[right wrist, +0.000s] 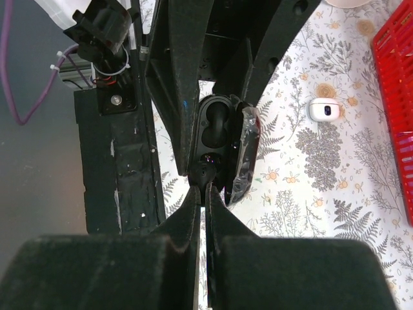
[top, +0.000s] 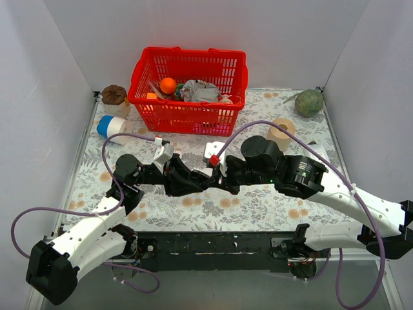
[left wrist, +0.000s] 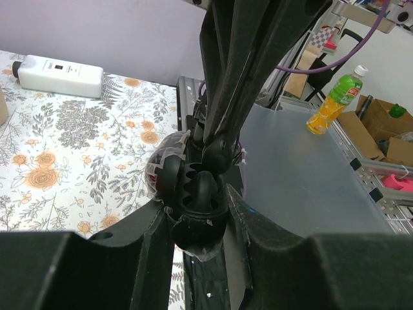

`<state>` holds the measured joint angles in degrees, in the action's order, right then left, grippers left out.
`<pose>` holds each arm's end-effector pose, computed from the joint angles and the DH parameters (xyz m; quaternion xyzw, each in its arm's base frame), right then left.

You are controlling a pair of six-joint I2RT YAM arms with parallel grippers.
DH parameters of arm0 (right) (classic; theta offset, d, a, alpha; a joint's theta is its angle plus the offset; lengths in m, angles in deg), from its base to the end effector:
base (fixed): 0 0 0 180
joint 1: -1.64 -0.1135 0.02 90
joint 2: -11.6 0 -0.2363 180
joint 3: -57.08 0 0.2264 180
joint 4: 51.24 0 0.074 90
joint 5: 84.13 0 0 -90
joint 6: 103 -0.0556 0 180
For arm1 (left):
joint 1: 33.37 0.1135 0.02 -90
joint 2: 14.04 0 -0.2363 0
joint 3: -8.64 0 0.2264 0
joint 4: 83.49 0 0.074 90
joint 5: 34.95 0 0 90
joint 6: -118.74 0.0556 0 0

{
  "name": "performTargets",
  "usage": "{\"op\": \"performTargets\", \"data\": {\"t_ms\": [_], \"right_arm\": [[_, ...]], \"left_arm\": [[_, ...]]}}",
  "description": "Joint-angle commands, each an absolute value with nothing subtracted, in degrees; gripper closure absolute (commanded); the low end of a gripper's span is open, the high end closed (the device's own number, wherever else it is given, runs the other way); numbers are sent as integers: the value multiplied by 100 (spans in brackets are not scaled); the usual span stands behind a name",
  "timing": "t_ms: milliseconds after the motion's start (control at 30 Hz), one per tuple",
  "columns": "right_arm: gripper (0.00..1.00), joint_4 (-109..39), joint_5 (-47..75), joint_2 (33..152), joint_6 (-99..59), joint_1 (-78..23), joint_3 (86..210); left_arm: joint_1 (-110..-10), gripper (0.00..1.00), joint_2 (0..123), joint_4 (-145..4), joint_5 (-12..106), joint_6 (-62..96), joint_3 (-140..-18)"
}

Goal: Insert the wireless bluetooth earbuds into the charging case
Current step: Place the earbud in the charging case.

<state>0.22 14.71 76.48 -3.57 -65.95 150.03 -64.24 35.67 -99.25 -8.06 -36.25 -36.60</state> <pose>0.0828 0.2231 0.3828 -0.5520 0.6257 0.3224 0.4471 0.1378 -0.1401 0.2955 0.2283 0.6353 -0.7115 0.1951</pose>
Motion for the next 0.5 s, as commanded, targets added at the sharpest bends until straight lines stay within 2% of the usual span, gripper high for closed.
{"op": "performTargets", "data": {"t_ms": [0,467], "right_arm": [[99,-213,1537,7708,-272,-6656,15226],[99,-335,1221,7778,-421,-6726,15146]], "left_arm": [[-6440,100,3439,-9958,-858,-3594,-3811],[-6448,100,3272,-10222,-726,-3796,-3688]]}}
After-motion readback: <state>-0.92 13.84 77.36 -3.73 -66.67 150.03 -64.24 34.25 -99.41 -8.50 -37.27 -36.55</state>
